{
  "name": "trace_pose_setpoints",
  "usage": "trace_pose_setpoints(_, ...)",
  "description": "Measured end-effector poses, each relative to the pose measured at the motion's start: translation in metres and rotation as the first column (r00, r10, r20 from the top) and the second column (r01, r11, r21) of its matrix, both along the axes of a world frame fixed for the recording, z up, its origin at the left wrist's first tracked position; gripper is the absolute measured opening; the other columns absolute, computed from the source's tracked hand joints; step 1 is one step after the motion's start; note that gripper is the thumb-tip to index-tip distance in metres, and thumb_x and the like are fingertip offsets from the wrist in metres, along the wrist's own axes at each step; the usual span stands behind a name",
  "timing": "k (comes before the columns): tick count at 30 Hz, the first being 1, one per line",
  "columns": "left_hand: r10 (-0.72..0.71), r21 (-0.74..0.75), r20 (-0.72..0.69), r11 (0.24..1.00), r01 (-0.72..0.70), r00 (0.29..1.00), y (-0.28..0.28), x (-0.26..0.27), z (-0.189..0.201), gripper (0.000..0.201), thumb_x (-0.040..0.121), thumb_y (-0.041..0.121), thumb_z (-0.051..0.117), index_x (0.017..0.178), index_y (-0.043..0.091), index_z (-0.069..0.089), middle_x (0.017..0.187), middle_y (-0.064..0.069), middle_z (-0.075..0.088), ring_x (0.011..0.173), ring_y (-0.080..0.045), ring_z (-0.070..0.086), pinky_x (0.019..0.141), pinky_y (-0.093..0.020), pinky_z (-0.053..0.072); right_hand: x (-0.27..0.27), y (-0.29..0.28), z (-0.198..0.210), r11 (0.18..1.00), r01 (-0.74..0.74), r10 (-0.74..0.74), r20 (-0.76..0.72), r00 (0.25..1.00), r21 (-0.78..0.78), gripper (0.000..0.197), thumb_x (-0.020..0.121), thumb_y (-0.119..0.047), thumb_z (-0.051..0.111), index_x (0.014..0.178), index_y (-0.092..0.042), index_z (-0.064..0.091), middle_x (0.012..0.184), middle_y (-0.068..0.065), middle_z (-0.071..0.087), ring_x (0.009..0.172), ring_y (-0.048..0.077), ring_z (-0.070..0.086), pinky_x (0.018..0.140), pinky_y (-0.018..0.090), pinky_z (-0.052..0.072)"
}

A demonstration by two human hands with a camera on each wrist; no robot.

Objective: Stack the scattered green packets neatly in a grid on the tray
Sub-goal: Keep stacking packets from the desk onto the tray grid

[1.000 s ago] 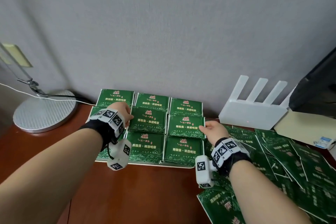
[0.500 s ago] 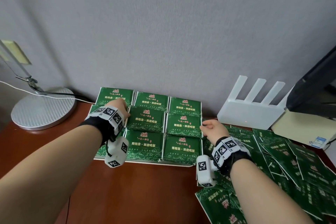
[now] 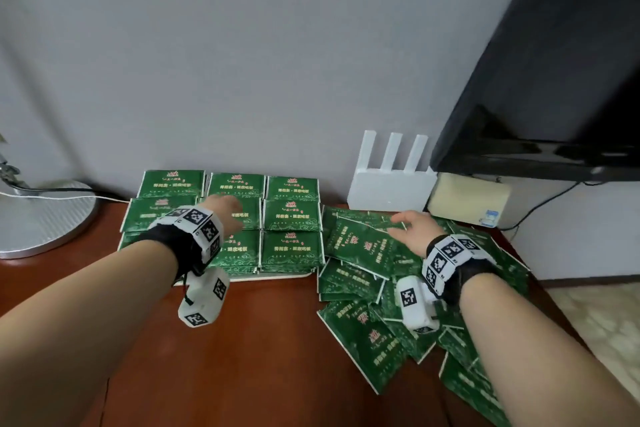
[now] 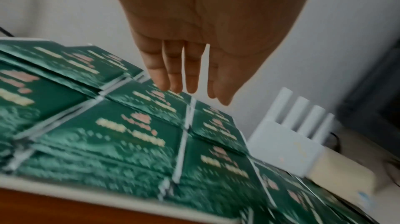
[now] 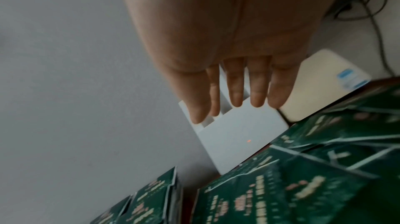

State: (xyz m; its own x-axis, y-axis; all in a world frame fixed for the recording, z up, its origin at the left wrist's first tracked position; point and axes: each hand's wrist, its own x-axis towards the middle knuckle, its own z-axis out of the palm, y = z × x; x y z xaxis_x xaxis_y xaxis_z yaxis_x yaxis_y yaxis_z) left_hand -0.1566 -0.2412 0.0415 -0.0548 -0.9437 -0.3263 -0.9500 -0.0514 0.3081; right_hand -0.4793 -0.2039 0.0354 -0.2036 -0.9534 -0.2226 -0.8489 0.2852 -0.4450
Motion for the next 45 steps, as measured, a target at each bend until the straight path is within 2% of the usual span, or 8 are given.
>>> trace_pose_setpoints(4, -0.231, 0.016, 0.056, 0.973, 0.231, 0.971, 0.04, -0.056, -0.004, 0.038, 0.091, 0.029, 0.053, 0.129, 0.023, 0.05, 0.137, -0.002, 0.044, 0.111, -0.018, 0.055, 0.093, -0.029, 0.048, -0.041, 0.057, 0.008, 0.997, 0.016, -0.007, -0.108, 0.994, 0.079, 0.041, 0.09, -0.033, 0.054, 0.13, -0.022, 0.049, 0.143, 0.006, 0.039, 0.107, 0.016, 0.054, 0.088, 0.027, 0.042)
trace_pose_setpoints(8, -0.431, 0.074, 0.104, 0.902, 0.425, 0.897, 0.076, -0.11, -0.026, 0.034, 0.092, 0.029, 0.051, 0.126, 0.027, 0.053, 0.137, 0.002, 0.046, 0.118, -0.016, 0.051, 0.098, -0.028, 0.045, -0.076, 0.108, -0.012, 0.98, 0.075, -0.048, -0.15, 0.987, 0.182, 0.047, 0.09, -0.033, 0.054, 0.135, -0.023, 0.044, 0.147, 0.005, 0.031, 0.127, 0.023, 0.042, 0.102, 0.029, 0.035)
trace_pose_setpoints(16, -0.464, 0.231, 0.077, 0.869, 0.437, 0.882, 0.137, -0.194, -0.092, 0.053, 0.093, 0.037, 0.048, 0.143, 0.028, 0.032, 0.149, 0.003, 0.029, 0.135, -0.02, 0.032, 0.109, -0.035, 0.03, -0.151, 0.177, -0.077, 0.904, 0.146, -0.08, -0.175, 0.981, 0.403, 0.059, 0.088, -0.034, 0.059, 0.141, -0.022, 0.035, 0.148, 0.006, 0.027, 0.132, 0.025, 0.037, 0.107, 0.032, 0.032)
trace_pose_setpoints(21, -0.307, 0.155, 0.153, 0.946, 0.284, 0.939, 0.171, -0.216, -0.125, 0.059, 0.092, 0.038, 0.048, 0.145, 0.033, 0.023, 0.151, 0.008, 0.018, 0.14, -0.019, 0.016, 0.11, -0.04, 0.033, -0.172, 0.193, -0.116, 0.938, 0.077, -0.001, -0.219, 0.976, 0.338, 0.056, 0.088, -0.039, 0.056, 0.139, -0.024, 0.037, 0.148, 0.004, 0.024, 0.136, 0.027, 0.025, 0.112, 0.037, 0.027)
trace_pose_setpoints(29, -0.154, 0.111, 0.097, 0.983, 0.143, 0.983, 0.216, -0.224, -0.133, 0.038, 0.092, 0.031, 0.051, 0.129, 0.027, 0.044, 0.141, 0.003, 0.031, 0.136, -0.019, 0.02, 0.113, -0.035, 0.026, -0.178, 0.203, -0.13, 0.97, -0.012, 0.09, -0.311, 0.946, 0.244, 0.043, 0.086, -0.045, 0.056, 0.126, -0.031, 0.046, 0.14, 0.0, 0.032, 0.13, 0.027, 0.028, 0.104, 0.041, 0.034)
trace_pose_setpoints(34, -0.05, 0.111, 0.079, 0.993, 0.041, 0.996, 0.241, -0.223, -0.138, 0.031, 0.089, 0.027, 0.056, 0.12, 0.025, 0.052, 0.137, 0.001, 0.032, 0.131, -0.021, 0.024, 0.112, -0.032, 0.025, -0.177, 0.2, -0.122, 0.961, 0.075, -0.018, -0.212, 0.977, 0.267, 0.069, 0.08, -0.039, 0.068, 0.137, -0.022, 0.033, 0.142, 0.011, 0.026, 0.129, 0.033, 0.03, 0.102, 0.041, 0.037)
trace_pose_setpoints(40, 0.34, 0.167, 0.123, 0.919, -0.357, 0.932, 0.247, -0.23, -0.13, 0.072, 0.078, 0.037, 0.069, 0.135, 0.021, 0.027, 0.137, -0.01, 0.029, 0.127, -0.027, 0.031, 0.103, -0.038, 0.036, -0.169, 0.19, -0.108, 0.873, 0.296, -0.275, -0.109, 0.955, 0.388, 0.082, 0.076, -0.025, 0.074, 0.135, -0.011, 0.019, 0.134, 0.02, 0.034, 0.117, 0.036, 0.046, 0.086, 0.041, 0.044)
trace_pose_setpoints(45, 0.425, 0.235, 0.133, 0.864, -0.446, 0.895, 0.247, -0.226, -0.127, 0.081, 0.073, 0.034, 0.076, 0.132, 0.019, 0.024, 0.121, -0.012, 0.048, 0.112, -0.028, 0.049, 0.092, -0.039, 0.046, -0.175, 0.19, -0.112, 0.879, 0.308, -0.315, -0.043, 0.948, 0.365, 0.069, 0.081, -0.014, 0.069, 0.131, -0.006, 0.023, 0.123, 0.021, 0.053, 0.109, 0.035, 0.056, 0.078, 0.038, 0.045)
